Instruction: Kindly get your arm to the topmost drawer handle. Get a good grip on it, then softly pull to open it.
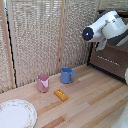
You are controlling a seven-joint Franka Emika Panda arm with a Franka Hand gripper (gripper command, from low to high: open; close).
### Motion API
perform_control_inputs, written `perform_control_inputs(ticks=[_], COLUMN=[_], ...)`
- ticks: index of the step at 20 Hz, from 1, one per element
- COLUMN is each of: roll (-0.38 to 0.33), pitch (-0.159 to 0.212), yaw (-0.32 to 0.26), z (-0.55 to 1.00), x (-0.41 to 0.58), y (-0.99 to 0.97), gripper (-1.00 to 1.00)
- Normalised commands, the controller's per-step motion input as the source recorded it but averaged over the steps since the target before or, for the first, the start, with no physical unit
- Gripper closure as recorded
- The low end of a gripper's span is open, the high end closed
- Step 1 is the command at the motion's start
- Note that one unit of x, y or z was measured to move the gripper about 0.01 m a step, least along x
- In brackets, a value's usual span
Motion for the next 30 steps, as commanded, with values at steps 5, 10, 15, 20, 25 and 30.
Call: perform_control_inputs(ticks=[5,10,15,20,25,30], roll=[0.0,0.0,0.0,-0.03,-0.05,-0.02], pitch=[0.056,0.013,0.031,-0.008,-0.027,-0.072], yaw=[0.053,0.115,0.216,-0.152,-0.204,-0.005], z=[-0.21,-0.21,-0.17,-0.04,0.1,0.19], x=[0.355,0.375,0.409,0.14,-0.171,-0.288], y=[0.96,0.79,0.52,0.46,0.47,0.86], gripper=[1.0,1.0,1.0,1.0,1.0,1.0])
